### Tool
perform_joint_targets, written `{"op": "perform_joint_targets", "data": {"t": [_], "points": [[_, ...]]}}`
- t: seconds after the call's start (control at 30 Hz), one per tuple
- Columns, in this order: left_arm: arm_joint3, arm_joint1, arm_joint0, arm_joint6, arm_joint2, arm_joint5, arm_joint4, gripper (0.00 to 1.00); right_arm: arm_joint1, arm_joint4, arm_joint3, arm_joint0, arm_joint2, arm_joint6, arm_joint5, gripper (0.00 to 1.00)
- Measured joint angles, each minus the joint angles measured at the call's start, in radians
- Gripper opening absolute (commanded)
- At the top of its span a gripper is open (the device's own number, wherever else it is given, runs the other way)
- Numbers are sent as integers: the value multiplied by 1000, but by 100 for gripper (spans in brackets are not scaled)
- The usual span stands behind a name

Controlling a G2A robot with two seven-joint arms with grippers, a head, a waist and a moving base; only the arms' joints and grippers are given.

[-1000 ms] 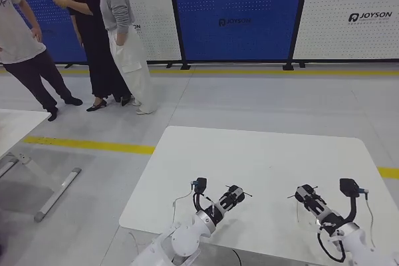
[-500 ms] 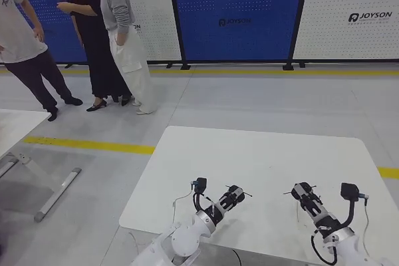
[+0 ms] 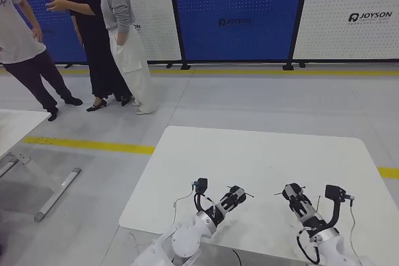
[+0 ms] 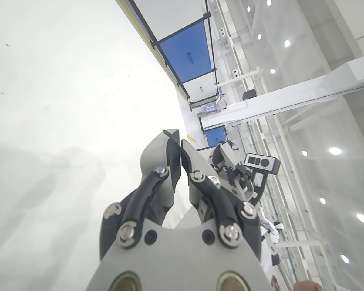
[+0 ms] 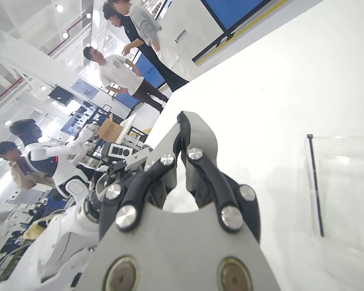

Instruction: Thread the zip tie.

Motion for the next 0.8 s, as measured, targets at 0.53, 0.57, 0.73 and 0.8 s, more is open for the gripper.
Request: {"op": "perform_joint_targets", "data": {"t": [0.53,0.57,0.73,0.8], "points": [[-5,-9,-1,100,32,-35,78,0,0,0,0,0,0,0,0,0],[-2,-9,-4,111,31,-30,90,0,0,0,0,0,0,0,0,0],[4,-15,-8,156,49,-26,132,0,0,0,0,0,0,0,0,0],[4,-15,-8,156,49,-26,132,0,0,0,0,0,0,0,0,0]]}}
